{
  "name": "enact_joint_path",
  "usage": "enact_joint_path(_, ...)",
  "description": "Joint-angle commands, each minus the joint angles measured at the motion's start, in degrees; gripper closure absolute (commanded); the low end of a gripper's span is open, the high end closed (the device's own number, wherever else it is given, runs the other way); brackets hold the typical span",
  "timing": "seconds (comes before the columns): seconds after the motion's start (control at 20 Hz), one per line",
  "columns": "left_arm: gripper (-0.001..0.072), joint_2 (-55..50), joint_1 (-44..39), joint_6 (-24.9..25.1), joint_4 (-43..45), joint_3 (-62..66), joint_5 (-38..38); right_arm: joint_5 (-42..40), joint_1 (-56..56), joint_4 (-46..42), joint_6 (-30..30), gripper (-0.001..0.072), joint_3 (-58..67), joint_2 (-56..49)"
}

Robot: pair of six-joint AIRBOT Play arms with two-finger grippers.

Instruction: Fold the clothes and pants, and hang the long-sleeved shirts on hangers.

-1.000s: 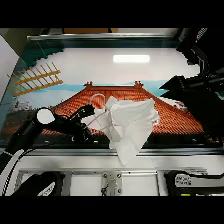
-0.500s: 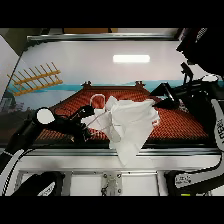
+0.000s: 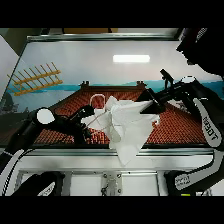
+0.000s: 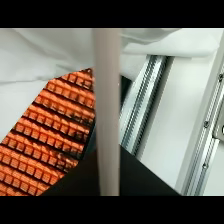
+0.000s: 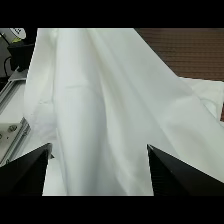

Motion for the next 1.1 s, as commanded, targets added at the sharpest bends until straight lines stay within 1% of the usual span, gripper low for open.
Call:
enact_joint_path(0.0,0.0688,-0.02,0.04,0.0,0.0,0.0,0.07,0.39,1.33,0.0,-0.13,0.0051,-0.02,-0.17)
enact_joint_path(1.05,0.0688,-0.02,0.04,0.0,0.02,0.0,-0.02,0.17,1.99,0.02,-0.13,0.0053,-0.02,-0.17)
